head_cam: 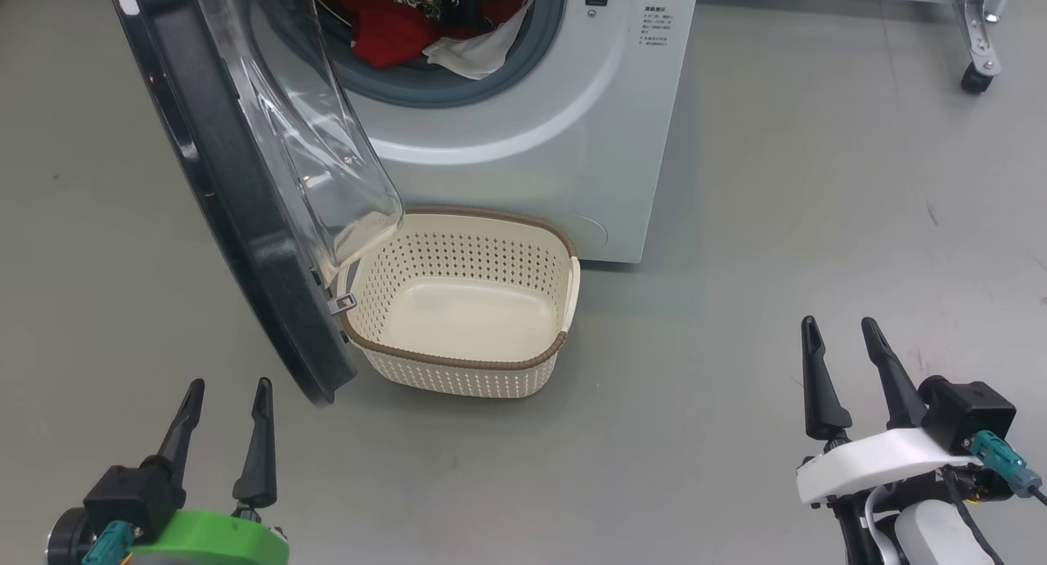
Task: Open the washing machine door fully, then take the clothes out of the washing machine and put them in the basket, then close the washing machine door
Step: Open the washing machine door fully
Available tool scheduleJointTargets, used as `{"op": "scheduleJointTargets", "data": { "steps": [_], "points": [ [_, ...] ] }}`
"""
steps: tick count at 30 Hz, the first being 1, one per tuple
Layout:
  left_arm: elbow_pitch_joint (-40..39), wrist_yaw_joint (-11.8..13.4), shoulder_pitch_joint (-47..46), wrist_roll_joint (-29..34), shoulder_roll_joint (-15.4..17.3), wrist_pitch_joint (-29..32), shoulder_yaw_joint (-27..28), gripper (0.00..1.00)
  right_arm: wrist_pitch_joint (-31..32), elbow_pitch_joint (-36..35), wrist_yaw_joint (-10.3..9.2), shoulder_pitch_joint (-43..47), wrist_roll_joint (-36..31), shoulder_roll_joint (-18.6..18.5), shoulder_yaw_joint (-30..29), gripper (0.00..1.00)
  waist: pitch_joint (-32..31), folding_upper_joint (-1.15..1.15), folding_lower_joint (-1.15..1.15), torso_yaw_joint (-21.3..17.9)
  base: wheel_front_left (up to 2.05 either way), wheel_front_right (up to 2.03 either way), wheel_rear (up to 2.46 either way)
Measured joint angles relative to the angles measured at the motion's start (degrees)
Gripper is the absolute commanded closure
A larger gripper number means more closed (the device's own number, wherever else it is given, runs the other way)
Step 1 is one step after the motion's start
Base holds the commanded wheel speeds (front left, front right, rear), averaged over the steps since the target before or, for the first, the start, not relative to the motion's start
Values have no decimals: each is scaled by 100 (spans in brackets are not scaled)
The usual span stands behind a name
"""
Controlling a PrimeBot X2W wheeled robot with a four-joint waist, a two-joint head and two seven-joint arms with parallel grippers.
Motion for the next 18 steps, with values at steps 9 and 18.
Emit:
{"op": "scheduleJointTargets", "data": {
  "steps": [9,18],
  "points": [
    [2,0,-1,7,-27,0,0,0,0,4,85,20,-79,78,-99,0,-8,0,0,-11,0,0,0],
    [131,-1,0,7,-32,0,-27,24,0,43,183,112,-185,127,-175,0,-7,0,0,-1,0,0,0]
  ]
}}
